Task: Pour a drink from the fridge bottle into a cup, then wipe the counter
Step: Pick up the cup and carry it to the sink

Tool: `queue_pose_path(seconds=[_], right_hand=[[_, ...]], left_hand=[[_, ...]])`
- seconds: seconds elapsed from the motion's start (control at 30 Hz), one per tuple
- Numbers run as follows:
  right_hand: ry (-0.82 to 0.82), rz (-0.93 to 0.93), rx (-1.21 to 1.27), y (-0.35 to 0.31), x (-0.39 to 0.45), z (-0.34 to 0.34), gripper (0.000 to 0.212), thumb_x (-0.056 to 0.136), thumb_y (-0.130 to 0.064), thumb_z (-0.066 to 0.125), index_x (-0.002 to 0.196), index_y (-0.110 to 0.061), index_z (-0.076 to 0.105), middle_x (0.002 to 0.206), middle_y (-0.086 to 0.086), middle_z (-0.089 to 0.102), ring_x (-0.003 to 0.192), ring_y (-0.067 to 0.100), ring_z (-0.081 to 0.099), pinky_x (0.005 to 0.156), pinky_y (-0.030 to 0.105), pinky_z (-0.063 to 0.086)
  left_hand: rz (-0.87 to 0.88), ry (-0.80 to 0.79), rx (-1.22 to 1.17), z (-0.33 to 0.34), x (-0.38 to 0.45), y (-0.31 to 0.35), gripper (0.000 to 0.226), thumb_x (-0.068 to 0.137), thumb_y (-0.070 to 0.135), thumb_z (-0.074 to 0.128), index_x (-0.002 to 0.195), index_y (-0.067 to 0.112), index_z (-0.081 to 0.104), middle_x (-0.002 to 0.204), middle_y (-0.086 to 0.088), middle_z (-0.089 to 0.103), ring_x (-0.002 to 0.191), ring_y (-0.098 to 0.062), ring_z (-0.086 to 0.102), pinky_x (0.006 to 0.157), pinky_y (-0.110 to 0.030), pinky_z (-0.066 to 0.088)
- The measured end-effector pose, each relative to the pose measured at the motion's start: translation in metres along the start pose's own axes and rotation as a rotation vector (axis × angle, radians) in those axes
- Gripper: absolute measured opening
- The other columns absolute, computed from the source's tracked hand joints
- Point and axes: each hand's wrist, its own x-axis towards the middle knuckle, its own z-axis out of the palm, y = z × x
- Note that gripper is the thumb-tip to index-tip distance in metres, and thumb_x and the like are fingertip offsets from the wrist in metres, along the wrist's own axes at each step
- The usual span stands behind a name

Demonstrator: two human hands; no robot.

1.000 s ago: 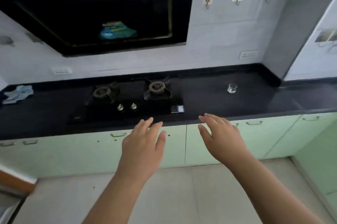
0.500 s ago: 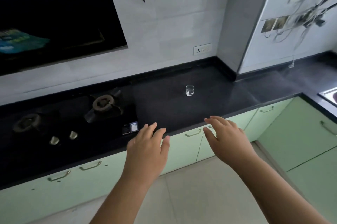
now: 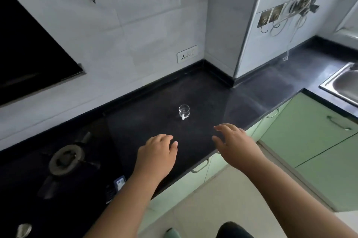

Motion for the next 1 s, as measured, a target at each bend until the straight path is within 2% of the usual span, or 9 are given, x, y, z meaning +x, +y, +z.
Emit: queue_pose_path(seconds=[0.2, 0.33, 0.47, 0.6, 0.67, 0.73, 0.87, 1.0], right_hand=[[-0.153, 0.002, 0.035, 0.013, 0.079, 0.009, 0.053, 0.106, -0.048, 0.049, 0.155, -0.032, 0.040, 0.161, -0.005, 0.040, 0.144, 0.024, 0.045, 0.114, 0.046, 0.046], [-0.224, -0.031, 0.050, 0.019, 0.160, 0.021, 0.061, 0.103, -0.046, 0.054, 0.157, -0.027, 0.036, 0.165, 0.001, 0.035, 0.140, 0.029, 0.048, 0.112, 0.047, 0.045], [-0.321, -0.123, 0.047, 0.016, 0.226, 0.038, 0.074, 0.100, -0.040, 0.060, 0.163, -0.022, 0.025, 0.168, 0.005, 0.029, 0.148, 0.032, 0.040, 0.116, 0.047, 0.041], [-0.383, -0.219, 0.019, 0.013, 0.285, 0.048, 0.082, 0.098, -0.032, 0.062, 0.165, -0.020, 0.018, 0.171, 0.002, 0.022, 0.152, 0.031, 0.034, 0.119, 0.045, 0.038], [-0.414, -0.245, 0.002, 0.011, 0.309, 0.056, 0.088, 0.096, -0.027, 0.065, 0.166, -0.019, 0.013, 0.172, 0.001, 0.018, 0.153, 0.032, 0.033, 0.118, 0.046, 0.038], [-0.450, -0.280, -0.019, 0.009, 0.328, 0.068, 0.095, 0.093, -0.022, 0.069, 0.167, -0.020, 0.009, 0.173, 0.000, 0.014, 0.153, 0.032, 0.032, 0.118, 0.047, 0.038], [-0.552, -0.334, -0.069, 0.005, 0.344, 0.096, 0.096, 0.092, -0.014, 0.067, 0.167, -0.023, 0.007, 0.174, -0.002, 0.013, 0.153, 0.034, 0.031, 0.119, 0.047, 0.039], [-0.535, -0.348, -0.075, 0.011, 0.343, 0.114, 0.084, 0.092, -0.009, 0.061, 0.165, -0.024, 0.021, 0.168, -0.001, 0.025, 0.145, 0.033, 0.043, 0.111, 0.046, 0.047]], left_hand=[[-0.142, -0.148, -0.185, 0.020, 0.087, -0.005, 0.048, 0.107, 0.049, 0.036, 0.151, 0.032, 0.046, 0.151, 0.004, 0.053, 0.132, -0.021, 0.055, 0.108, -0.047, 0.047], [-0.315, -0.269, -0.243, 0.045, 0.140, -0.006, 0.052, 0.106, 0.050, 0.037, 0.155, 0.032, 0.040, 0.154, 0.004, 0.050, 0.135, -0.023, 0.054, 0.110, -0.049, 0.046], [-0.428, -0.306, -0.403, 0.067, 0.177, 0.006, 0.055, 0.107, 0.046, 0.039, 0.159, 0.031, 0.035, 0.160, 0.001, 0.045, 0.140, -0.024, 0.051, 0.110, -0.041, 0.045], [-0.552, -0.253, -0.568, 0.085, 0.209, 0.015, 0.052, 0.110, 0.033, 0.037, 0.162, 0.029, 0.032, 0.160, -0.002, 0.047, 0.138, -0.025, 0.052, 0.100, -0.032, 0.043], [-0.616, -0.213, -0.652, 0.096, 0.225, 0.018, 0.051, 0.110, 0.028, 0.037, 0.161, 0.030, 0.032, 0.152, -0.006, 0.053, 0.123, -0.023, 0.059, 0.092, -0.033, 0.046], [-0.670, -0.187, -0.751, 0.109, 0.237, 0.020, 0.050, 0.108, 0.026, 0.039, 0.158, 0.031, 0.035, 0.134, -0.006, 0.062, 0.108, -0.019, 0.065, 0.091, -0.037, 0.053], [-0.728, -0.182, -0.866, 0.134, 0.254, 0.022, 0.036, 0.104, 0.027, 0.041, 0.138, 0.028, 0.052, 0.119, -0.004, 0.068, 0.107, -0.025, 0.070, 0.099, -0.049, 0.057], [-0.770, -0.144, -0.962, 0.134, 0.262, 0.033, 0.025, 0.105, 0.030, 0.041, 0.121, 0.027, 0.059, 0.106, -0.002, 0.071, 0.098, -0.018, 0.069, 0.098, -0.045, 0.058]])
